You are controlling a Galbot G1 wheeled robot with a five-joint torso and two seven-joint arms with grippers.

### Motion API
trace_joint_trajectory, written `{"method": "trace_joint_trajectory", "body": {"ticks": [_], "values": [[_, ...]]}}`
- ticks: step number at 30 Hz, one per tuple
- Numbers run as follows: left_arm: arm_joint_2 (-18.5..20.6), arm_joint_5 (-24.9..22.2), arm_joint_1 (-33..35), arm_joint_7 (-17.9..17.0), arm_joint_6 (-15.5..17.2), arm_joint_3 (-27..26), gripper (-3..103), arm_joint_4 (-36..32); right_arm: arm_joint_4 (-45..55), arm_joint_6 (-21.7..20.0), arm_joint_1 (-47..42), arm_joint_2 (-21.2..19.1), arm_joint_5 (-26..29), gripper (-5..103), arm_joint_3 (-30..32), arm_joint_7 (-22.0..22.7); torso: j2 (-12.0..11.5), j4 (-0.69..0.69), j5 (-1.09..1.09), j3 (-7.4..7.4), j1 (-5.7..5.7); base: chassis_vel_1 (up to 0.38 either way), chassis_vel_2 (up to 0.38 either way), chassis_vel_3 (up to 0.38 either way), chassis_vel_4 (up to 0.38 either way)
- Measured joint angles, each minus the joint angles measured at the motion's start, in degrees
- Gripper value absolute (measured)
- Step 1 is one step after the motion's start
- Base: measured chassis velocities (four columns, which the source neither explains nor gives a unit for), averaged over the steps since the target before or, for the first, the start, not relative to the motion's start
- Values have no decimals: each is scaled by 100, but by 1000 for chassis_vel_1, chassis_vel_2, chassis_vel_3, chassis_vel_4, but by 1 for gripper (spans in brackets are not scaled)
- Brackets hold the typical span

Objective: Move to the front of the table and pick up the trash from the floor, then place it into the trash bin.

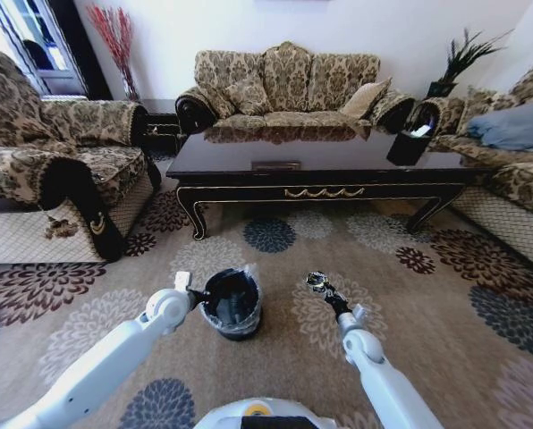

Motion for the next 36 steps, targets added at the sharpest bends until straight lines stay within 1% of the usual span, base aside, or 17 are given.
{"method": "trace_joint_trajectory", "body": {"ticks": [1, 2, 4, 6, 8, 9, 10, 13, 14, 15, 18, 19, 23, 27, 32, 36], "values": [[0, 0, 0, 0, 0, 0, 0, 0, 0, 0, 0, 0, 0, 14, 0, 0, 0, 0, 0, 0, 0, 0, 0, 0, 0], [-2, -19, 2, -68, 1, 11, 0, -2, 201, -6, -58, -59, -12, 14, -14, 22, 0, 4, 2, 0, 0, 0, 0, 0, 0], [-6, -127, -82, -156, 2, 89, 0, -11, 755, -27, -239, -223, -24, 14, -27, 55, 0, 5, 1, 0, 0, 0, 0, 0, 0], [-17, -165, -126, -198, 2, 120, 0, -11, 906, -29, -294, -277, -31, 14, -28, 56, 0, 4, 0, -1, 0, 0, 0, 0, 0], [-72, -266, -278, -278, 1, 231, 0, 6, 1363, -31, -502, -450, -58, 14, -7, 48, 0, 2, 5, -1, 0, 0, 0, 0, 0], [-114, -324, -365, -302, 1, 327, 0, 26, 1587, -31, -621, -518, -73, 14, 26, 36, 0, 3, 4, 0, 0, 0, 0, 0, 0], [-114, -324, -365, -302, 1, 327, 0, 26, 1587, -31, -621, -518, -73, 14, 26, 36, 0, 3, 4, 0, 0, 0, 0, 0, 0], [-283, -435, -718, -388, 1, 800, 0, 119, 2247, -4, -1015, -668, -242, 14, 125, -72, 0, 0, 0, -1, -1, 0, 0, 0, 0], [-326, -455, -816, -404, 1, 935, 0, 140, 2377, 9, -1099, -685, -304, 14, 134, -100, 0, 0, 2, 0, 0, 0, 0, 0, 0], [-326, -455, -816, -404, 1, 935, 0, 140, 2377, 9, -1099, -685, -304, 14, 134, -100, 0, 0, 2, 0, 0, 0, 0, 0, 0], [-542, -567, -1201, -485, 1, 1385, 0, 230, 2876, 40, -1432, -706, -589, 14, 98, -231, 0, 0, 2, 0, 0, 0, 0, 0, 0], [-542, -567, -1201, -485, 1, 1385, 0, 230, 2876, 40, -1432, -706, -589, 14, 98, -231, 0, 0, 2, 0, 0, 0, 0, 0, 0], [-697, -817, -1567, -589, 1, 1731, 0, 230, 3045, 94, -1676, -680, -895, 14, -19, -374, 0, 2, 3, 0, 0, 0, 0, 0, 0], [-760, -949, -1695, -636, 0, 1847, 0, 204, 3025, 150, -1784, -678, -1026, 14, -71, -421, 0, 1, 2, 0, 0, 0, 0, 0, 0], [-826, -983, -1705, -670, 0, 1918, 0, 190, 2909, 196, -1895, -683, -1222, 14, -185, -480, 0, 2, 2, 0, 0, 0, 0, 0, 0], [-888, -966, -1564, -697, 0, 1851, 0, 110, 2795, 231, -1947, -676, -1385, 14, -258, -534, 0, 1, 0, 0, 0, 0, 0, 0, 0]]}}
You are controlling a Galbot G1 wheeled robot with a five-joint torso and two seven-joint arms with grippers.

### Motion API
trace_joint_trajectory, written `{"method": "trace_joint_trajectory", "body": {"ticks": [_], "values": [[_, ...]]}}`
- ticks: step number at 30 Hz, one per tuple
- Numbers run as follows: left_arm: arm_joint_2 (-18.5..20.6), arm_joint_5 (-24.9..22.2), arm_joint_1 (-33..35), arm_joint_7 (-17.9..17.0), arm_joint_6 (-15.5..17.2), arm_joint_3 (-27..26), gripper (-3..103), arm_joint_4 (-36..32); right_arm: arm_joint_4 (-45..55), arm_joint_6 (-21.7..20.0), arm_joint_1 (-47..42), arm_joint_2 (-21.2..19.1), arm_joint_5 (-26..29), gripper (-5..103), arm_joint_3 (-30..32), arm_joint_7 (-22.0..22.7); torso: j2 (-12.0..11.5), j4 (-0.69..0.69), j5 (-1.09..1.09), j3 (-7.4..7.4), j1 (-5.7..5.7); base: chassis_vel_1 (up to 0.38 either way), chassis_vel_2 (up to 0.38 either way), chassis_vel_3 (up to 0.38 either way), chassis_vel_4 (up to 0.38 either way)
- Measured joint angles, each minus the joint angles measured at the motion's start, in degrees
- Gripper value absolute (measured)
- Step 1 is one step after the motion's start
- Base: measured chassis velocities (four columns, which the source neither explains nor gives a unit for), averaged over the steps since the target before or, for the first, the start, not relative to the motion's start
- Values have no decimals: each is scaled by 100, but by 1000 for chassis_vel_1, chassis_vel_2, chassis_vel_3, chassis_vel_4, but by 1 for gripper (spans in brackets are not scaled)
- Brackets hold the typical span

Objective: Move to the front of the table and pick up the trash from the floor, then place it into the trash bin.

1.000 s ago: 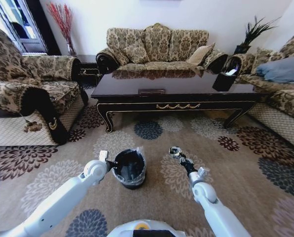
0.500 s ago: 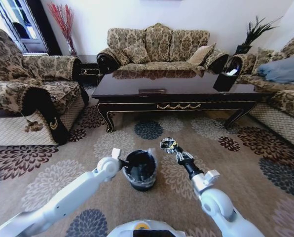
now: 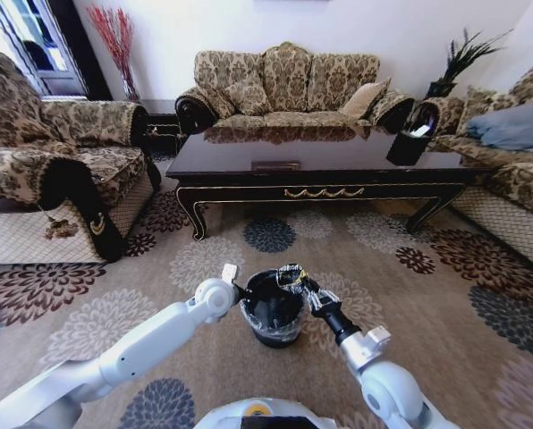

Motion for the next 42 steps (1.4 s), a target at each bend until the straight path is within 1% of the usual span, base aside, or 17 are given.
{"method": "trace_joint_trajectory", "body": {"ticks": [9, 10, 11, 12, 13, 15, 19, 21, 23, 25, 27, 31, 33, 34, 36, 38, 42], "values": [[-11, 40, 142, -51, -1, -215, 0, -42, -115, 35, 2, 63, -163, 12, -78, -77, 0, 2, 1, 0, 0, 0, 0, 0, 0], [-21, 41, 152, -59, -3, -234, 0, -30, -131, 42, -23, 81, -195, 16, -94, -97, 0, 1, 1, 0, 0, 0, 0, 0, 0], [-22, 41, 155, -63, -3, -239, 0, -29, -135, 45, -37, 89, -210, 16, -102, -106, 0, 0, 1, 0, 0, 0, 0, 0, 0], [-19, 37, 158, -68, -2, -242, 0, -29, -137, 54, -75, 107, -263, 28, -128, -131, 0, 0, 1, 0, 0, 0, 0, 0, 0], [-13, 34, 159, -68, -2, -242, 0, -29, -137, 56, -84, 113, -282, 28, -139, -139, 0, 0, 1, 0, 0, 0, 0, 0, 0], [-1, 35, 158, -70, -2, -242, 0, -29, -137, 57, -90, 122, -301, 33, -151, -146, 0, 0, 1, 0, 0, 0, 0, 0, 0], [17, 49, 177, -72, -2, -237, 0, -30, -131, 57, -81, 145, -315, 55, -160, -158, 0, 0, 1, 0, 0, 0, 0, 0, 0], [24, 65, 195, -71, -2, -238, 0, -30, -126, 57, -81, 149, -309, 55, -158, -158, 0, 0, 1, 0, 0, 0, 0, 0, 0], [58, 96, 234, -71, -2, -263, 0, -29, -124, 58, -80, 175, -299, 66, -137, -158, 0, 0, 1, 0, 0, 0, 0, 0, 0], [116, 138, 294, -76, -2, -350, 0, -34, -122, 61, -72, 228, -272, 76, -105, -144, 0, 0, 1, 0, 0, 0, 0, 0, 0], [150, 155, 340, -95, -2, -423, 0, -43, -121, 62, -65, 255, -253, 76, -89, -140, 0, 0, 1, 0, 0, 0, 0, 0, 0], [352, 119, 554, -145, -1, -846, 0, -119, -99, 64, 16, 328, -113, 96, 13, -104, 0, 1, 1, 0, 0, 0, 0, 0, 0], [389, 107, 584, -154, -1, -903, 0, -132, -96, 64, 30, 328, -91, 96, 29, -94, 0, 1, 0, 0, 0, 0, 0, 0, 0], [485, 89, 660, -178, -1, -1041, 0, -154, -85, 64, 62, 319, -29, 99, 72, -68, 0, 1, 0, 0, 0, 0, 0, 0, 0], [553, 54, 768, -223, 1, -1236, 0, -167, -79, 62, 97, 309, 27, 100, 124, -43, 0, 2, 1, 0, 0, 0, 0, 0, 0], [561, 22, 801, -240, 1, -1304, 0, -170, -79, 61, 104, 306, 40, 100, 137, -37, 0, 2, 1, 0, 0, 0, 0, 0, 0], [570, -160, 1035, -353, 1, -1717, 0, -149, -82, 58, 78, 293, 66, 100, 182, -6, 0, 0, 1, 0, 0, 0, 0, 0, 0]]}}
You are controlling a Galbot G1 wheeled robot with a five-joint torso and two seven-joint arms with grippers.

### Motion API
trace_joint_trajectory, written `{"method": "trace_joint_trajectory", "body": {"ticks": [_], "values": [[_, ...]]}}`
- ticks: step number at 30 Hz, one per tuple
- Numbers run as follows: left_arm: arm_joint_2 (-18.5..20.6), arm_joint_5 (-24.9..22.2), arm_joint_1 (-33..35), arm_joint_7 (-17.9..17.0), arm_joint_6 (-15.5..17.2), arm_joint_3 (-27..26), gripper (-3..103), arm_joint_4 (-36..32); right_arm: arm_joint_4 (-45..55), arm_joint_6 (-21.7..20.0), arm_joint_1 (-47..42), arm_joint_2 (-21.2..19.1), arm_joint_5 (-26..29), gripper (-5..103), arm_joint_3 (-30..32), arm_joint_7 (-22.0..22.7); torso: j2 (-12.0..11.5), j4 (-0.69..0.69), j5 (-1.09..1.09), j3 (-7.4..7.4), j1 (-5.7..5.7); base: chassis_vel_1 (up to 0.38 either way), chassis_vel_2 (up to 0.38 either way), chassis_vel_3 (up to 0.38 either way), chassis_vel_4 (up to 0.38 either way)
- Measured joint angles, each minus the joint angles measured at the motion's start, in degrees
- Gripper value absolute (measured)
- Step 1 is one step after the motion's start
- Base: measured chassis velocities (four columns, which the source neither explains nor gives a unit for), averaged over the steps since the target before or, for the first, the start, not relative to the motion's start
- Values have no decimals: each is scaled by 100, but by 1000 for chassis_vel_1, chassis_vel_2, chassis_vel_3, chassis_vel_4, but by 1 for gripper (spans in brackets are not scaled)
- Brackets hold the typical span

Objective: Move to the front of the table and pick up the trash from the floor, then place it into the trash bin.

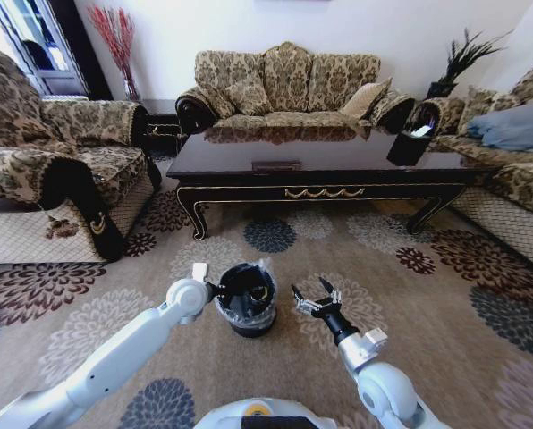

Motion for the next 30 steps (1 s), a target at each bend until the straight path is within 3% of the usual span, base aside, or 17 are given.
{"method": "trace_joint_trajectory", "body": {"ticks": [9, 26, 30], "values": [[11, -322, 328, -294, 0, -362, 0, 139, -71, 0, -21, 44, -37, 100, -56, 2, 0, 0, 1, 0, 0, 0, 0, 0, 0], [-12, -361, 472, -347, 0, -458, -2, 319, -149, 0, 13, 47, -64, 100, -83, 5, 0, 0, 0, 0, 0, 0, 0, 0, 0], [0, -423, 441, -352, -5, -479, 14, 231, -141, -1, 14, 56, -52, 100, -86, 9, 0, 0, 2, -1, 0, 0, 0, 0, 0]]}}
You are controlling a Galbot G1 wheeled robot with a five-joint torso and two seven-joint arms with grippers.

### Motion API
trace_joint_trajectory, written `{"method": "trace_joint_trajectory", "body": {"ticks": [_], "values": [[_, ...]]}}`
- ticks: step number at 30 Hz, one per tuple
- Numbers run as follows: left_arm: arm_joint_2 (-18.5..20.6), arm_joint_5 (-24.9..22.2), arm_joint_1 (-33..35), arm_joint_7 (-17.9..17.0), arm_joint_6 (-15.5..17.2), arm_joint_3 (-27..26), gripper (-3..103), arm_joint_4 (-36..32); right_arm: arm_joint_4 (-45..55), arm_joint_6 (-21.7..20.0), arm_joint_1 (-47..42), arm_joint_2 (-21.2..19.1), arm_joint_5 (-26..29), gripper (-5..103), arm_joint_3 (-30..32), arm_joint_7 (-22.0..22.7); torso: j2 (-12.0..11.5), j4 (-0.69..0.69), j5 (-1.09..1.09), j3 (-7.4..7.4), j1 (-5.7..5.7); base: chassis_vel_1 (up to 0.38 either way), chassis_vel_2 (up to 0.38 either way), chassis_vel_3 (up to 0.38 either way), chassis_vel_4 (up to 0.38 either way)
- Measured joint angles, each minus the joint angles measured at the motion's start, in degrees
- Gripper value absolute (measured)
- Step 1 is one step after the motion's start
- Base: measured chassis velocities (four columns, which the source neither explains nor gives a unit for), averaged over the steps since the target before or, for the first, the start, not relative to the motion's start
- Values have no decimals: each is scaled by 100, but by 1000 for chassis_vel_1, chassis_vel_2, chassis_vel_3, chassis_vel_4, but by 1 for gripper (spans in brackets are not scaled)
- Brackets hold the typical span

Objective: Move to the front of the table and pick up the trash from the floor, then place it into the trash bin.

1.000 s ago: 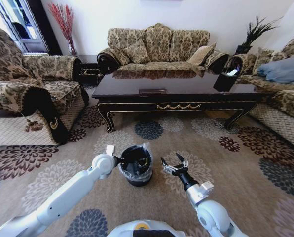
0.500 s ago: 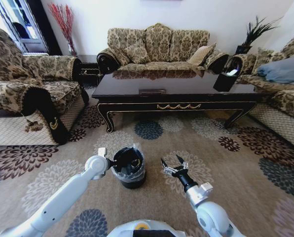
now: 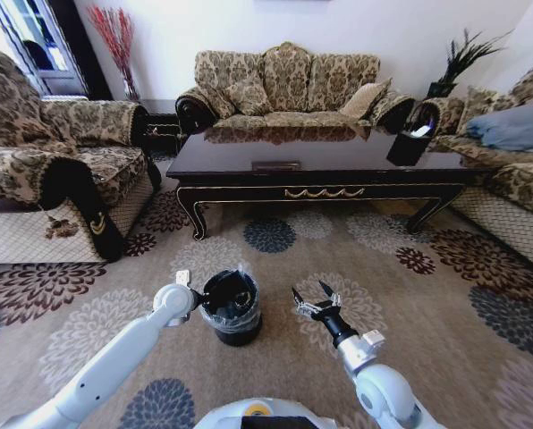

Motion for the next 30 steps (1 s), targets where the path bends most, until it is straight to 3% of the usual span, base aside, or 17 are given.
{"method": "trace_joint_trajectory", "body": {"ticks": [2, 3, 5, 7, 8, 9, 13, 15, 16, 18, 21, 24, 26, 28, 30], "values": [[8, -20, -3, -1, 0, -12, 20, -38, 1, -1, -5, 1, 4, 100, 0, 5, 0, 0, -2, 0, 0, 0, 0, 0, 0], [34, 2, 3, 6, 0, -22, 30, -96, 1, -1, -5, 8, 5, 100, 1, 14, 0, -1, -2, 0, 0, 0, 0, 0, 0], [45, 22, 13, 14, 0, -27, 30, -131, 1, -3, -6, 11, 5, 100, 1, 22, 0, 0, -1, 0, 0, 0, 0, 0, 0], [76, 92, 48, 34, 0, -44, 41, -236, 4, -8, -5, 22, 8, 100, 4, 56, 0, 0, -2, 0, 0, 0, 0, 0, 0], [87, 148, 61, 50, 0, -51, 41, -276, 5, -8, -5, 25, 13, 100, 7, 70, 0, 0, -2, 0, 0, 0, 0, 0, 0], [127, 317, 96, 140, 0, -71, 52, -365, -2, 8, -6, 35, 17, 100, 27, 85, 0, -1, -2, 0, 0, 0, 0, 0, 0], [197, 535, 157, 265, -12, -111, 57, -475, -51, 87, 10, 46, -66, 100, 59, 92, 0, -1, -2, 0, 0, 0, 0, 0, 0], [353, 980, 394, 561, -128, -301, 68, -707, -147, 138, 60, 70, -174, 100, 123, 192, 0, -1, -3, 1, 0, 0, 0, 0, 0], [445, 1217, 558, 754, -225, -448, 79, -835, -203, 178, 81, 98, -191, 100, 170, 231, 0, 0, -2, 1, 0, 0, 0, 0, 0], [482, 1324, 630, 852, -285, -514, 79, -892, -231, 207, 87, 113, -208, 100, 195, 240, 0, 1, -2, 1, 0, 0, 0, 0, 0], [620, 1964, 1132, 1363, -644, -994, 94, -1202, -360, 424, 76, 228, -327, 100, 345, 229, 0, 0, -2, 1, 0, 0, 0, 0, 0], [629, 2370, 1432, 1666, -814, -1267, 98, -1338, -418, 580, 56, 309, -457, 100, 437, 161, 0, -1, -2, 1, 0, 0, 0, 0, 0], [593, 3267, 2097, 2243, -1230, -1774, 100, -1595, -530, 754, 48, 411, -688, 100, 542, 64, 0, -1, -1, 0, 0, 0, 0, 0, 0], [559, 3500, 2315, 2394, -1387, -1904, 100, -1665, -548, 785, 45, 429, -728, 100, 559, 48, 0, 0, -1, 1, 0, 0, 0, 0, 0], [439, 4218, 2872, 2770, -1879, -2214, 100, -1785, -607, 851, 27, 477, -790, 100, 601, 29, 0, 1, -2, 0, 0, 0, 0, 0, 0]]}}
